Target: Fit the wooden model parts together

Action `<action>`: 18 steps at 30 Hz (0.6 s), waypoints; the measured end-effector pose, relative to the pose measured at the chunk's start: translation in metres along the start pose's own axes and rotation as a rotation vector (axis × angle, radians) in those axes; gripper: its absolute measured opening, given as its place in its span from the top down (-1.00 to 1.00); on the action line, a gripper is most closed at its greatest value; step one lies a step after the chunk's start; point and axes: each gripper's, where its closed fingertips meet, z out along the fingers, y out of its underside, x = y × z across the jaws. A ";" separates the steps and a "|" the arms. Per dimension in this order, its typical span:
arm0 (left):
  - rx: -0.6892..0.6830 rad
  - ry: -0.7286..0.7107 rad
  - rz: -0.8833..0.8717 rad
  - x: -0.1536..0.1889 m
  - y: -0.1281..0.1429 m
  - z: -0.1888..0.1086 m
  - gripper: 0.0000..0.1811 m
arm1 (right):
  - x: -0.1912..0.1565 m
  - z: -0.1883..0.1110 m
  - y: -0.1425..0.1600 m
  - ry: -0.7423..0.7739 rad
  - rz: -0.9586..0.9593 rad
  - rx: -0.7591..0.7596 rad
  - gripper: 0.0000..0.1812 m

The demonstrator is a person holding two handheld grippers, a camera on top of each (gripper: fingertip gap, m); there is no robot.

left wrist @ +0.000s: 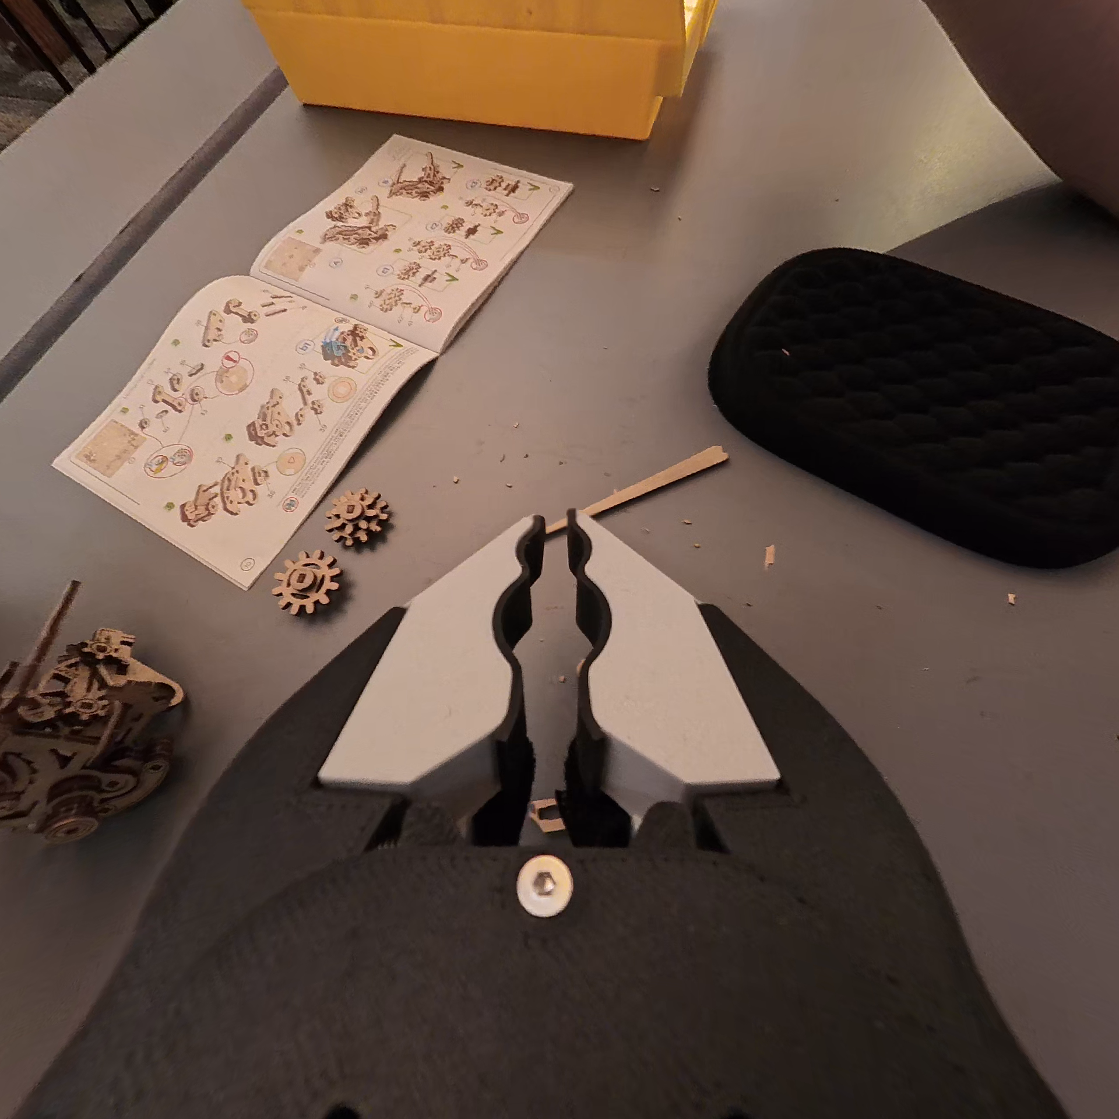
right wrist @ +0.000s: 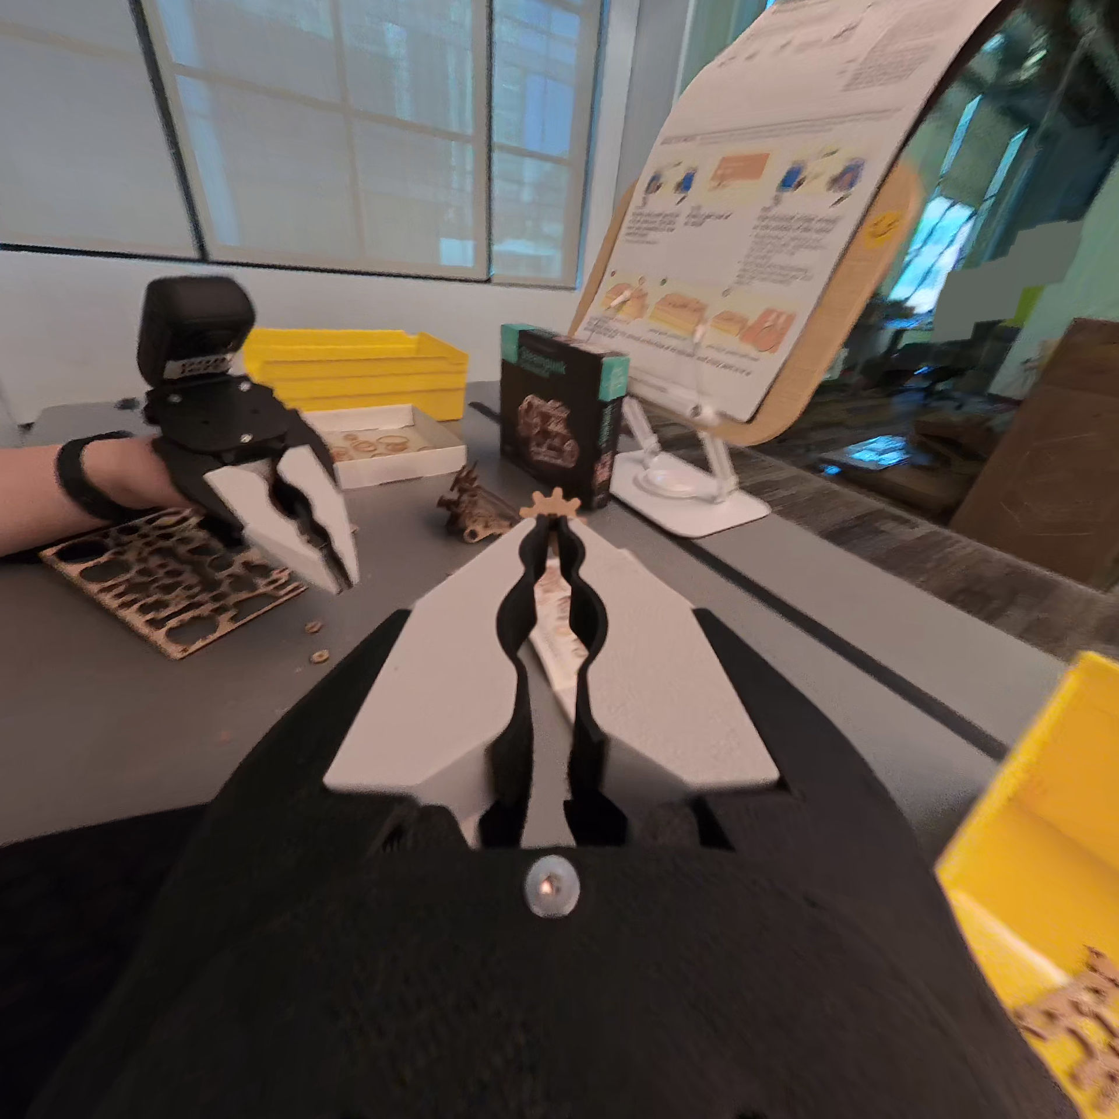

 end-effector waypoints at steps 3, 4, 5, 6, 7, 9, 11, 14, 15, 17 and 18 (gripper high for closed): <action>0.054 -0.079 0.003 -0.019 -0.010 -0.013 0.94 | -0.021 0.015 0.021 -0.105 0.025 -0.084 0.98; 0.089 -0.106 -0.010 -0.028 -0.015 -0.021 0.94 | -0.037 0.022 0.029 -0.179 0.034 -0.123 0.98; 0.136 -0.122 -0.033 -0.036 -0.020 -0.030 0.94 | -0.054 0.028 0.039 -0.257 0.041 -0.176 0.98; 0.187 -0.127 -0.064 -0.043 -0.026 -0.039 0.94 | -0.069 0.035 0.048 -0.312 0.035 -0.219 0.98; 0.231 -0.125 -0.097 -0.049 -0.029 -0.047 0.94 | -0.086 0.042 0.057 -0.376 0.028 -0.257 0.98; 0.300 -0.101 -0.155 -0.056 -0.034 -0.058 0.93 | -0.121 0.057 0.075 -0.511 0.012 -0.349 0.98; 0.343 -0.073 -0.190 -0.057 -0.037 -0.062 0.92 | -0.147 0.069 0.096 -0.621 0.016 -0.486 0.98; 0.347 -0.088 -0.194 -0.060 -0.036 -0.063 0.93 | -0.165 0.080 0.129 -0.712 0.029 -0.716 0.98; 0.343 -0.095 -0.188 -0.061 -0.035 -0.062 0.94 | -0.168 0.081 0.137 -0.744 -0.004 -0.765 0.98; 0.341 -0.096 -0.189 -0.061 -0.034 -0.062 0.94 | -0.170 0.087 0.141 -0.777 -0.048 -0.784 0.98; 0.345 -0.092 -0.195 -0.062 -0.034 -0.063 0.94 | -0.169 0.090 0.141 -0.786 -0.034 -0.793 0.98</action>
